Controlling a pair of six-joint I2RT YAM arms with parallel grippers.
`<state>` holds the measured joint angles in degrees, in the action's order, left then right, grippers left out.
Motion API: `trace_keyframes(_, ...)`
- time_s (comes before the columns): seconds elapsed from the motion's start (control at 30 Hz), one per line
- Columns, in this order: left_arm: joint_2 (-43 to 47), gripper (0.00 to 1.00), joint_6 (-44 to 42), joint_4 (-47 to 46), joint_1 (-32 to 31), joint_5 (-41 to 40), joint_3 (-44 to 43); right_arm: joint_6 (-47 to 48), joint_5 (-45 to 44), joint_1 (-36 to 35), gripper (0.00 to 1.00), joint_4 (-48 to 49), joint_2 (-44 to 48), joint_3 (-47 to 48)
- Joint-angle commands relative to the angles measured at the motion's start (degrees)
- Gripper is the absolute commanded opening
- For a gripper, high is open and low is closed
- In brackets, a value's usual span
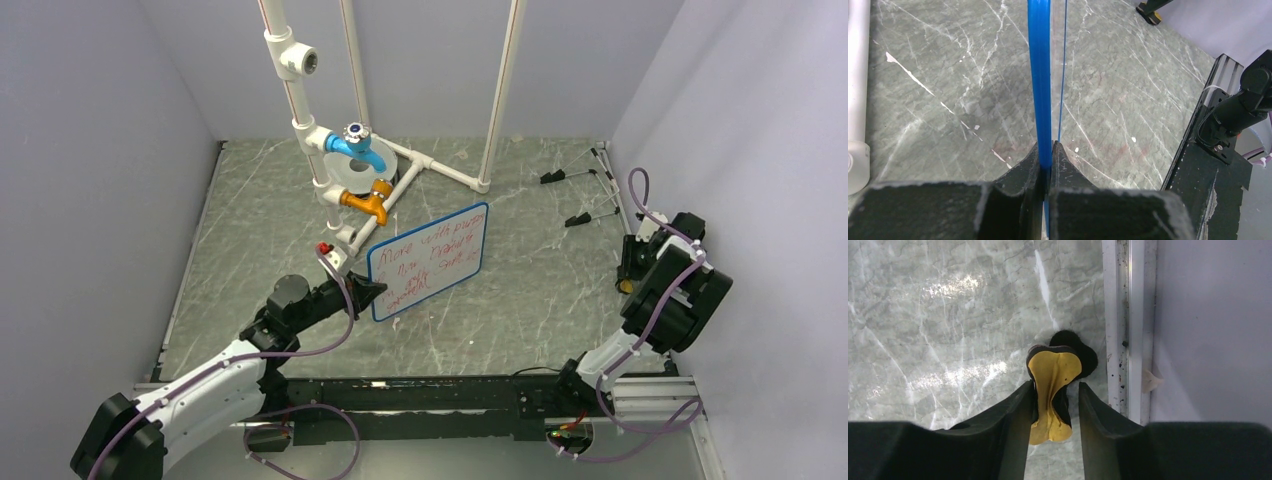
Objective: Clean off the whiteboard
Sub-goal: Pick up the whiteboard eraser from the corner of the board, then erase the whiteboard at the center of the board.
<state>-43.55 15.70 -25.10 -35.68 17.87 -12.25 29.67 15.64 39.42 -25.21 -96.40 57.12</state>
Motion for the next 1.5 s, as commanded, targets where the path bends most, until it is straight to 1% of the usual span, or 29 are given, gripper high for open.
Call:
trace_keyframes(0.0, -0.63, 0.0, -1.98, 0.67, -0.05, -0.13, -2.24, -0.7, -0.45, -0.66, 0.36, 2.27, -0.64, 1.04)
trace_keyframes(0.07, -0.5, 0.0, -1.95, 0.85, -0.08, -0.04, -2.29, -0.53, -0.32, -0.66, 0.29, 2.36, -1.0, 0.81)
trace_keyframes(0.1, -0.42, 0.0, -1.99, 0.87, -0.02, 0.03, -2.33, -0.36, -0.08, -0.64, 0.24, 2.32, -1.13, 0.72)
trace_keyframes(0.17, -0.3, 0.0, -1.84, 0.64, -0.09, 0.13, -2.19, 0.06, 0.44, -0.72, 0.06, 1.72, -1.16, 0.71)
trace_keyframes(0.2, -0.28, 0.0, -1.68, 0.52, -0.09, 0.21, -2.15, 0.31, 1.06, -0.77, 0.02, 1.31, -0.97, 0.6)
trace_keyframes(0.23, -0.26, 0.0, -1.58, 0.29, -0.04, 0.36, -2.03, 0.61, 1.77, -0.75, 0.0, 0.81, -0.49, 0.3)
trace_keyframes(0.33, -0.64, 0.0, -1.23, -0.34, -0.07, 1.22, -2.02, 3.44, 7.5, -0.79, 0.0, -2.42, 2.36, -0.35)
trace_keyframes(0.4, -1.02, 0.0, -0.84, -0.71, -0.06, 1.54, -2.17, 7.61, 13.58, -1.62, 0.0, -7.65, 6.79, -0.41)
trace_keyframes(0.47, -1.54, 0.0, -0.23, -0.9, -0.01, 1.61, -2.32, 12.54, 20.34, -4.32, 0.0, -14.28, 11.19, 0.12)
trace_keyframes(0.57, -2.35, 0.0, 0.74, -1.74, -0.07, 1.59, -2.64, 19.22, 27.48, -12.67, 0.0, -22.33, 19.85, -0.48)
trace_keyframes(0.63, -2.88, 0.0, 1.57, -2.35, -0.1, 1.24, -2.8, 23.73, 33.75, -20.68, 0.0, -26.27, 26.03, -1.07)
trace_keyframes(0.67, -3.19, 0.0, 2.12, -2.6, -0.12, 0.79, -2.84, 24.7, 36.51, -24.08, 0.0, -26.73, 28.94, -1.4)
trace_keyframes(0.73, -3.7, 0.0, 3.58, -2.97, -0.16, -0.34, -2.82, 23.19, 40.78, -30.45, 0.0, -22.89, 33.97, -2.28)
trace_keyframes(0.8, -4.34, 0.0, 4.85, -3.46, -0.16, -1.1, -2.83, 24.46, 44.49, -35.7, 0.0, -23.5, 34.48, -0.67)
trace_keyframes(0.87, -5.09, 0.0, 6.22, -4.18, -0.13, -1.36, -2.82, 25.65, 47.87, -39.63, 0.0, -25.24, 31.68, 2.05)
trace_keyframes(0.97, -6.02, 0.0, 8.12, -4.92, -0.13, -1.59, -2.82, 23.57, 49.0, -44.74, 0.0, -22.06, 31.0, 2.8)
trace_keyframes(1.1, -6.79, 0.0, 10.06, -6.31, -0.16, -1.78, -2.28, 23.25, 49.87, -48.32, 0.0, -19.62, 29.74, 2.54)
trace_keyframes(1.17, -7.38, 0.0, 10.62, -6.66, -0.17, -1.71, -2.37, 23.0, 49.22, -51.24, 0.0, -18.06, 29.01, 1.71)
trace_keyframes(1.23, -8.0, 0.0, 10.67, -6.11, -0.15, -1.46, -2.86, 20.63, 46.64, -54.56, 0.0, -15.01, 28.26, 1.41)
trace_keyframes(1.47, -8.94, 0.0, 11.49, -6.25, -0.27, -1.85, -2.95, 11.55, 32.69, -66.35, 0.0, -8.38, 25.17, 2.76)
